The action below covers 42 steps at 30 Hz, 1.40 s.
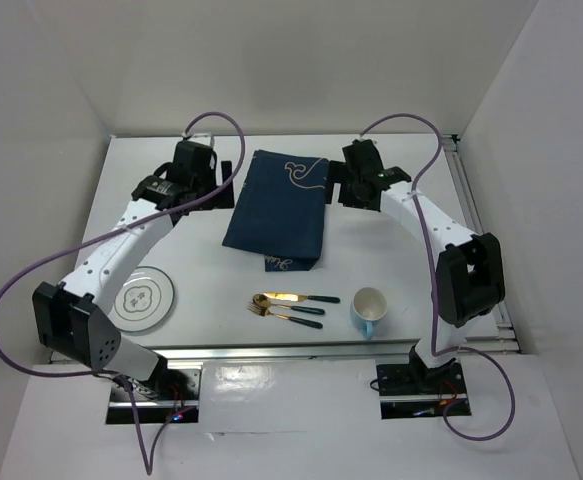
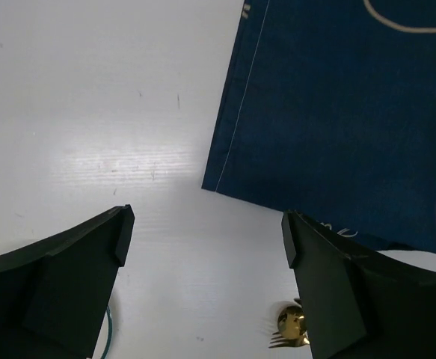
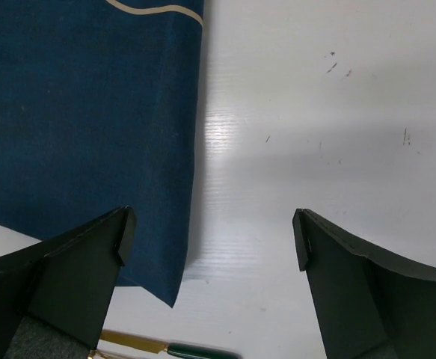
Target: Set the dinner table for one person
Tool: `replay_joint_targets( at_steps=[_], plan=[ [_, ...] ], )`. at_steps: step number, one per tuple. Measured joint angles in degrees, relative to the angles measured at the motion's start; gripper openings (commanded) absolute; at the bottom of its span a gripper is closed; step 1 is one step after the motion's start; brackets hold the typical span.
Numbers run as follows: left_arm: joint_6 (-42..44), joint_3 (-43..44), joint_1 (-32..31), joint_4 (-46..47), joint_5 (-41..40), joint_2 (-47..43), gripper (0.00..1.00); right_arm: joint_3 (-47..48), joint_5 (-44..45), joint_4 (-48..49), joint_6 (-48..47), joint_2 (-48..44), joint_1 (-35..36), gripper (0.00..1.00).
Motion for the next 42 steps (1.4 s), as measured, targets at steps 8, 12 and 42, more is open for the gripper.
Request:
replay_joint_targets(
  at_steps=[8,12,42],
  plan=[
    [-3.8,0.2,-0.1,-5.0,-1.4,2.2,1.0,-0.1,-1.1,-0.1,0.3,0.0,-0.2,1.0],
    [-5.5,1.8,0.2,-6.8,0.7,5.3,0.93,-0.7,-1.9,-0.1,0.3,-0.5,-0.2,1.0],
    [-24.0,1.4,9.0,-1.2,19.5,32.1,0.84,-7.1,-3.7,-0.3,-0.1,-4.3,0.0,1.0]
  ],
)
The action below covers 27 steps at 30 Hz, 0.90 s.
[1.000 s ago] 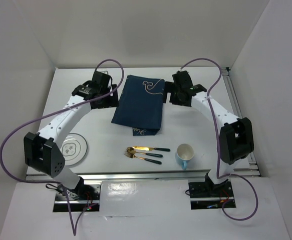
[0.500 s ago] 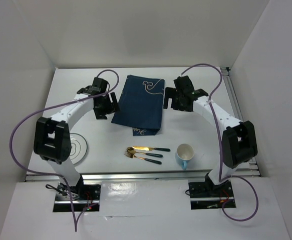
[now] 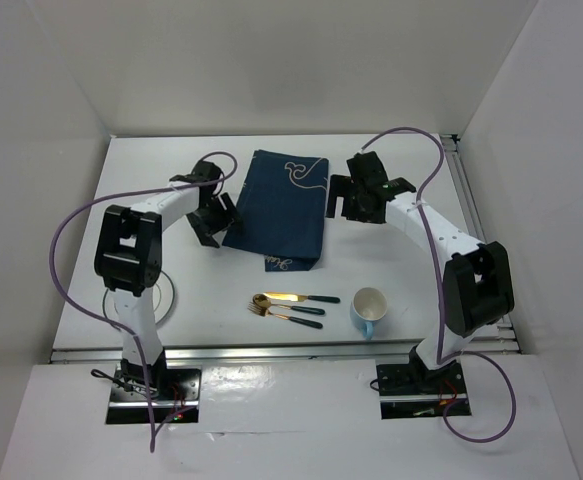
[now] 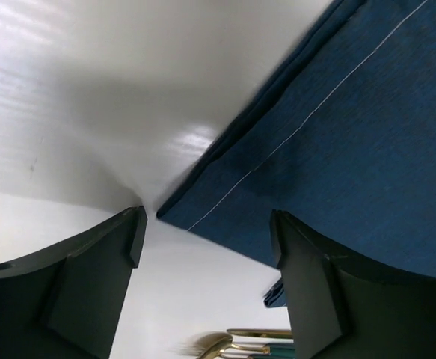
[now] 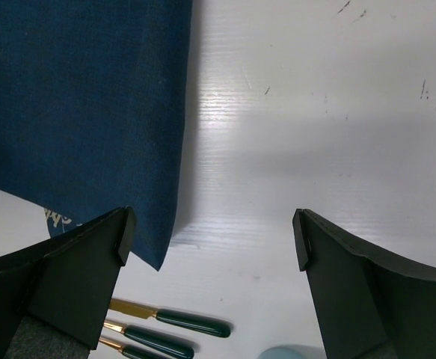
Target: Set the dinner table for one person
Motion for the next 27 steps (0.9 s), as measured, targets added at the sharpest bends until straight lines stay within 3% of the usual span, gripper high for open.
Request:
replay_joint_targets(
  at_steps=[3,4,7,8,11,19,27],
  plan=[
    [-0.5,1.0,-0.1,0.1,0.0,0.8,0.71,-0.1,0.0,-0.1,0.0,0.0,0.0,1.0],
    [-0.6,1.2,-0.2,0.0,0.0,1.0,0.6,-0.1,0.0,-0.1,0.0,0.0,0.0,1.0],
    [-0.8,2.0,-0.2,0.0,0.1,2.1,0.4,-0.9,0.0,-0.1,0.0,-0.1,0.0,1.0],
    [-0.7,2.2,-0.2,0.1,0.2,2.4,0.25,-1.3,0.0,-0.2,0.0,-0.1,0.1,1.0],
    [-0.5,2.6,-0.5,0.6,0.7,2.9,0.0,-3.2,-0.1,-0.2,0.1,-0.3,0.4,1.0],
    [1.8,8.2,-0.9,-4.8,-0.6,3.1,0.0,-12.1,-3.4,-0.3,2.1,-3.8,1.7,1.0],
    [3.2,16.7,-1.9,-7.7,-0.2,-1.9,0.0,-17.8,-7.8,6.1,4.5,-4.1,9.2,0.98]
  ],
)
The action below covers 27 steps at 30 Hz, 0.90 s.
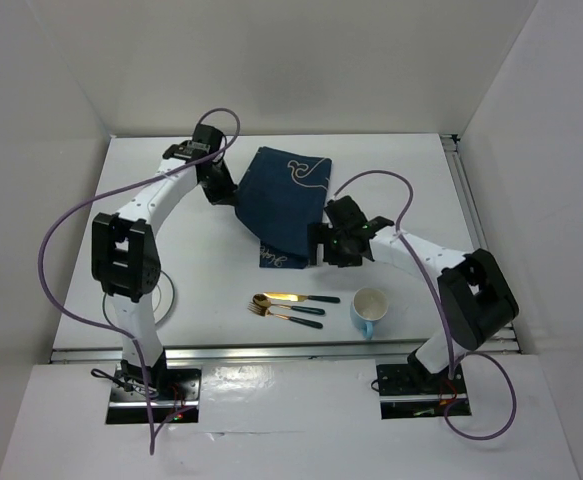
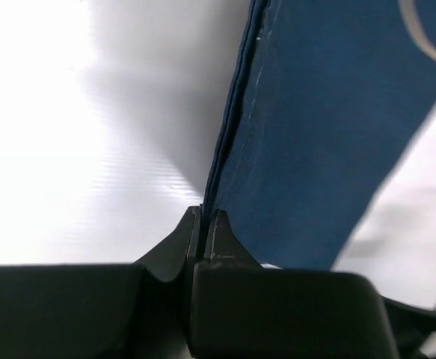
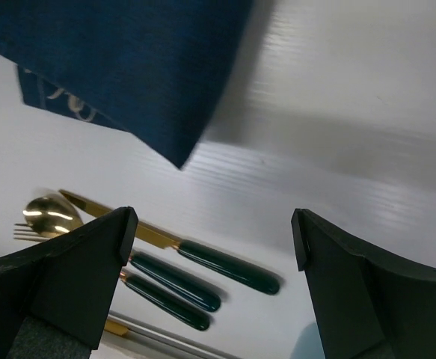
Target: Set the dinner table for one person
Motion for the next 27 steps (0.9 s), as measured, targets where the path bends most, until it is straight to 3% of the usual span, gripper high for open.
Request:
replay_joint_targets(
  at_steps=[6,13,14,17,18,20,21,27],
  plan=[
    [0.0,3.4,-1.5,-1.0,1.1,-1.8,0.0,-2.4,-0.7,9.8,0.3,0.6,4.4,0.94],
    [0.0,4.9,-2.6,-2.6,2.1,-1.8,0.0,-2.8,3.1,15.3,5.7,8.0,6.5,0.75],
    [0.0,5.3,-2.6,-2.9,2.2,-1.8,0.0,-2.5,3.9,15.8,6.7,8.4,6.5,0.56],
    [0.3,7.2,-2.6,-3.4,2.8,-1.8,0.0,-2.2,7.3,17.0,9.7,9.7,6.6,0.31],
    [0.8,7.9,-2.6,-3.6,3.1,-1.8,0.0,-1.9,8.7,17.0,10.8,10.6,6.6,0.17],
    [1.2,9.4,-2.6,-4.0,3.3,-1.8,0.0,-0.9,11.1,16.7,12.0,11.3,6.6,0.04],
    [1.3,10.5,-2.6,-4.4,3.4,-1.9,0.0,-0.5,12.3,16.6,12.6,11.6,6.6,0.0],
    [3.0,15.3,-2.7,-6.2,3.6,-2.2,0.0,3.8,18.5,14.9,9.6,11.8,5.6,0.0]
  ],
)
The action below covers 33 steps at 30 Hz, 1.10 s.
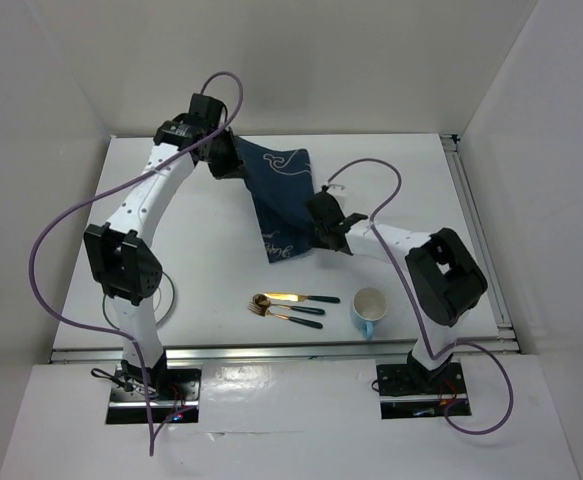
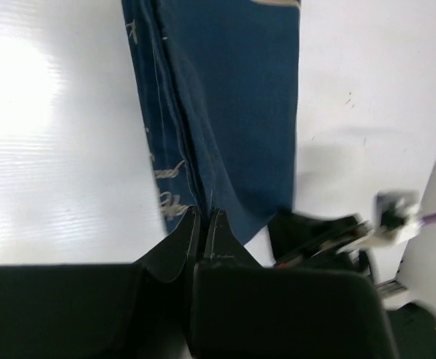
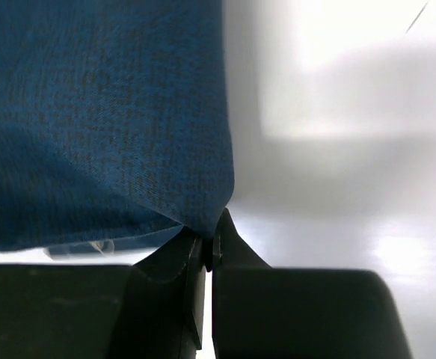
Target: Set the dinner table for one person
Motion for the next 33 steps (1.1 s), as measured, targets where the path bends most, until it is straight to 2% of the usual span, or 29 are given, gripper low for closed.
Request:
replay_joint_targets(
  at_steps=[5,9,12,16,17,18,19,21,23,27,33],
  plan=[
    [3.3,9.8,2.0,-3.8,0.7,0.2,0.0,11.8,2.9,-1.5,-8.4,-0.5,-6.6,0.0],
    [5.4,13.5,4.8,-3.4,2.6,-1.8,0.0,20.2,4.9,2.9,-16.1,-5.2,-9.5,0.0],
    [5.7,9.7,6.7,-1.8,5.2,-6.1,0.0,19.0,5.1,7.6,-21.5,-12.9,-8.5,0.0],
    [5.6,-5.2,7.3,3.5,9.0,-16.7,0.0,8.1,4.4,11.2,-25.0,-23.9,-5.6,0.0],
    [5.5,-10.4,7.3,5.2,9.7,-19.8,0.0,4.5,4.3,11.4,-25.0,-25.9,-5.1,0.02],
    [5.4,-14.4,7.4,5.5,10.4,-22.1,0.0,1.2,3.8,11.0,-24.5,-27.2,-4.8,0.09],
    [5.4,-19.1,7.4,6.7,11.1,-24.4,0.0,-1.6,3.3,10.2,-23.6,-27.9,-4.4,0.21],
    [5.7,-27.5,7.9,8.0,10.7,-27.6,0.0,-5.9,3.4,6.9,-21.2,-28.1,-4.3,0.54],
    [5.8,-32.7,10.4,7.2,9.7,-28.1,0.0,-8.4,4.2,1.9,-19.1,-27.7,-5.6,0.67],
    [5.8,-35.7,13.8,6.5,6.9,-26.8,0.0,-7.2,4.8,-5.2,-15.4,-23.7,-7.5,0.7],
    [5.9,-32.9,13.4,7.0,3.7,-26.8,0.0,-3.6,3.2,-10.8,-11.8,-18.0,-7.7,0.69]
  ],
)
